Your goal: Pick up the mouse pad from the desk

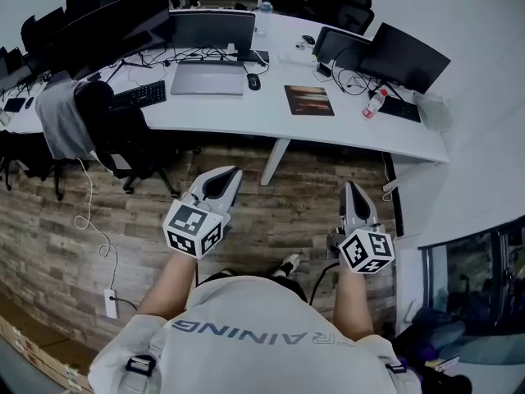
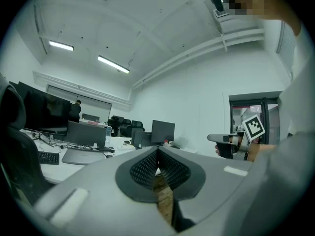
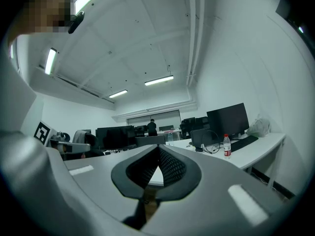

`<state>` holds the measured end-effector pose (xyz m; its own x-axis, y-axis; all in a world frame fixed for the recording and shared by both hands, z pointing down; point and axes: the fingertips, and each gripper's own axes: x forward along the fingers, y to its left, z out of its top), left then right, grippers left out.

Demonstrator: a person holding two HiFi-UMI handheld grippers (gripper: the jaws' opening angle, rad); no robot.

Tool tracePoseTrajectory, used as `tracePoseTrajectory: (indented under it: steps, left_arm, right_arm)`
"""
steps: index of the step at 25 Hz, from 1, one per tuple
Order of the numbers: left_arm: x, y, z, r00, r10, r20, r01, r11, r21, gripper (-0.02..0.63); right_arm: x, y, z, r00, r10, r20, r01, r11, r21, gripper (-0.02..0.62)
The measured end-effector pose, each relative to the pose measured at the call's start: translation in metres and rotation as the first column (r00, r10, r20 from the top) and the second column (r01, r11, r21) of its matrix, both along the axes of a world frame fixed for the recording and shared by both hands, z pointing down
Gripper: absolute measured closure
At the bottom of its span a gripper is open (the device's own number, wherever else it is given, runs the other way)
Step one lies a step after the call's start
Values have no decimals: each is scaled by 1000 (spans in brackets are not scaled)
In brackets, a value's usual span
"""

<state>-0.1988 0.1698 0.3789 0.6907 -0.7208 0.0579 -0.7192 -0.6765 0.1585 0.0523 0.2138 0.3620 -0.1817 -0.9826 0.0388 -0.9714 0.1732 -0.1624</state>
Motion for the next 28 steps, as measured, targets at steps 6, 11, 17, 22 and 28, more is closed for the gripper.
tracePoseTrajectory:
  steps: [6,11,17,22,28]
  left_arm:
    - [3,0,2,1000,19,-15,-19,1000,-4,606]
    - [20,-13,12,999,36,-27,-37,998,-42,606]
    - [40,-44,21,1000,17,-6,-17,998,-53,606]
    - [60,-90,18,999,-26,21,27,998,-60,606]
    - [120,-147,1,998,-25,60,27,999,-30,606]
  right_arm:
    - [-5,-1,0,1000,-1,-19,0,1000,-13,578]
    - [8,-8,8,999,-4,-40,2,998,-56,578]
    - [31,-52,22,999,-31,-18,29,997,-78,578]
    - [50,-107,26,996,-91,5,92,993,-71,578]
    - [101,-175,27,993,-111,35,113,991,-74,578]
